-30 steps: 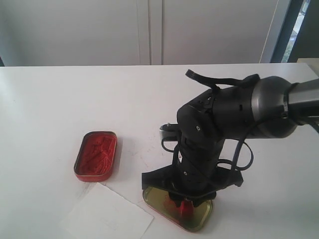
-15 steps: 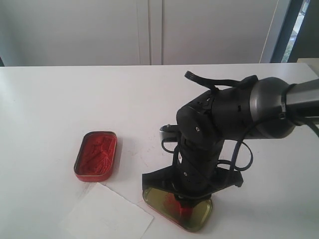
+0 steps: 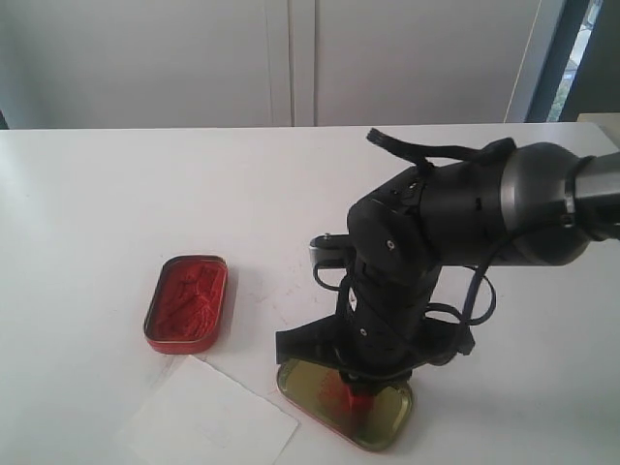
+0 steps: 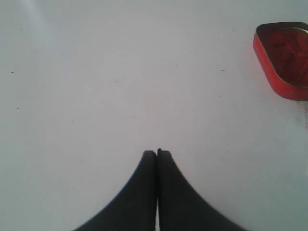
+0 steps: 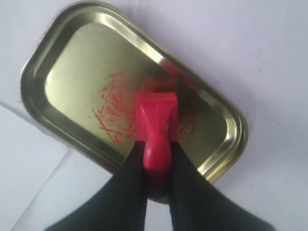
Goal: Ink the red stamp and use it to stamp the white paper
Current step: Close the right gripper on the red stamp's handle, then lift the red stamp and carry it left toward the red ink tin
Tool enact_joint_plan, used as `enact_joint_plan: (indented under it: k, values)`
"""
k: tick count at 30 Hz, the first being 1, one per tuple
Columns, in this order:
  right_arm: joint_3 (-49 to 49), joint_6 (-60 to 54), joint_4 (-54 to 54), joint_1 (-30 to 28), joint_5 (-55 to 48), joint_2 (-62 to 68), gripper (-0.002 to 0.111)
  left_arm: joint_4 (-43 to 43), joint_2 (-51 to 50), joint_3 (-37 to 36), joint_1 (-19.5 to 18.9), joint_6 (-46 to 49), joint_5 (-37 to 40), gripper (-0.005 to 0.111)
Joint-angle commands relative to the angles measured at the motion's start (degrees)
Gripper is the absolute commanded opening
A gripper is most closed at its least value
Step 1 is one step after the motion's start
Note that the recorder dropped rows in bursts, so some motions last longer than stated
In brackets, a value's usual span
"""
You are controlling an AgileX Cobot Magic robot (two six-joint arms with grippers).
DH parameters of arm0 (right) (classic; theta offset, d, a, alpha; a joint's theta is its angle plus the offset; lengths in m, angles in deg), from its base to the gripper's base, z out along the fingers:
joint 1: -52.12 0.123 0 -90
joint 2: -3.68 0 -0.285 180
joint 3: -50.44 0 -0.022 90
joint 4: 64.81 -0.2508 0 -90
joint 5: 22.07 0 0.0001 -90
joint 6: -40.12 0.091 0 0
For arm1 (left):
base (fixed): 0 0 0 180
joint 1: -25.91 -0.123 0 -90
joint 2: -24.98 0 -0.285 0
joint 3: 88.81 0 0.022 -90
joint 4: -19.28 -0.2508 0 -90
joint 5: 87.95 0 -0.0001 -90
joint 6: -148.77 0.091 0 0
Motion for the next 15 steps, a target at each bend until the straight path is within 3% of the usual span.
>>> enact_joint_plan:
  k: [1, 15]
  values:
    - [-0.2, -3.9, 1.0, -0.2, -0.7, -3.4, 0.000, 0.0, 0.2, -0.5, -0.1, -0.1, 0.2, 0.000]
    - [0.0, -8.7, 1.6, -0.2, 0.3, -6.9, 0.000, 0.0, 0.2, -0.5, -0.1, -0.1, 0.2, 0.000]
